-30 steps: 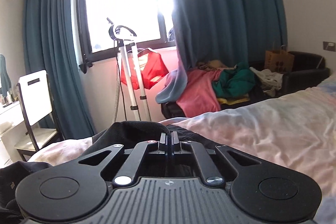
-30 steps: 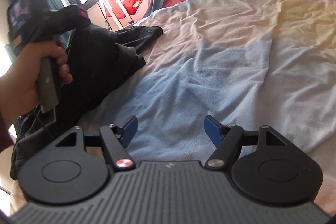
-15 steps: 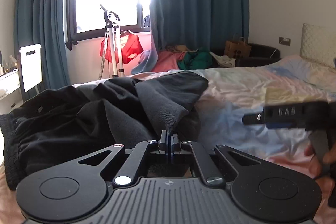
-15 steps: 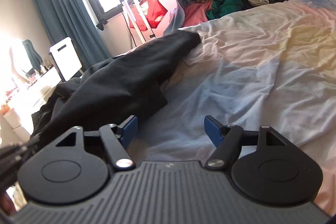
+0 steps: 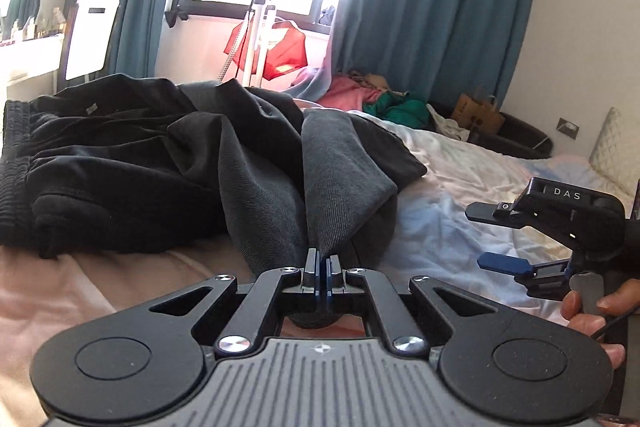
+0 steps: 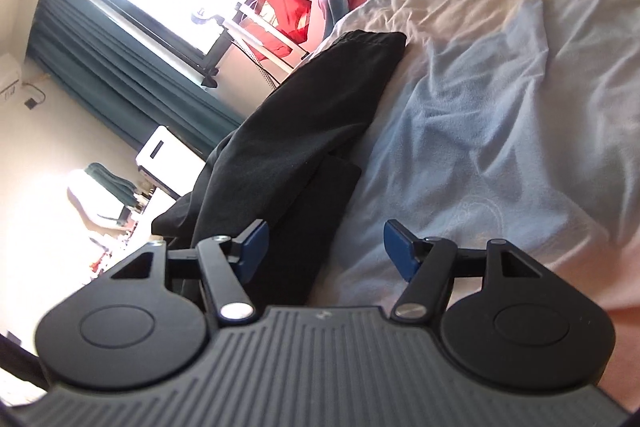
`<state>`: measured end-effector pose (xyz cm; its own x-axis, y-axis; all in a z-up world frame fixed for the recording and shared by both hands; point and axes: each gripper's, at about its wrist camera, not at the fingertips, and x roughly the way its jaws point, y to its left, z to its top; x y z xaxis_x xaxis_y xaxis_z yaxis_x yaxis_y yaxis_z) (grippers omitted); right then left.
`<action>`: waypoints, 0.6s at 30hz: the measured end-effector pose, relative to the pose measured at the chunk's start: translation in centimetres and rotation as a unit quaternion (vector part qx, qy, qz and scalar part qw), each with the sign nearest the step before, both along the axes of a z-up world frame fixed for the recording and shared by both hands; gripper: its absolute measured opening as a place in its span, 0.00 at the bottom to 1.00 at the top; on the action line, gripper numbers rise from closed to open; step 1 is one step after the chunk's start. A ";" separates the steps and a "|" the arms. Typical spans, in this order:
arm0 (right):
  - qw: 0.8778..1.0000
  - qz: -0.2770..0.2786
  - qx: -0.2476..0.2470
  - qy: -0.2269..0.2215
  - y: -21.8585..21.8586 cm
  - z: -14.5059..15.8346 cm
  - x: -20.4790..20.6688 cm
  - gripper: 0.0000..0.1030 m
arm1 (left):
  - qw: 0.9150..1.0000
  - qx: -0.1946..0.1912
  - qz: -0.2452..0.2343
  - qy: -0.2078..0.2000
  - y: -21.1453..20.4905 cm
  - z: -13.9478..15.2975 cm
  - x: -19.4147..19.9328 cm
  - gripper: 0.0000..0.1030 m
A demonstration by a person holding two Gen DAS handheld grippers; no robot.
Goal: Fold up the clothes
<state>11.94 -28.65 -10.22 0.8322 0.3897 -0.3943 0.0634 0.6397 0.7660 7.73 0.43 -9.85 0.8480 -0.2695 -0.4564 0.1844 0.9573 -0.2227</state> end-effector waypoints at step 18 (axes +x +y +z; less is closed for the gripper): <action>0.996 -0.090 -0.007 0.024 -0.9 -4.5 25.9 0.51 | 0.984 -0.162 0.060 0.035 6.6 -6.6 8.1 0.03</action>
<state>37.83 -29.54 -14.76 0.8685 0.2302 -0.4391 0.2137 0.6255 0.7504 15.82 7.07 -16.40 0.8515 -0.3114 -0.4218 0.0481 0.8475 -0.5287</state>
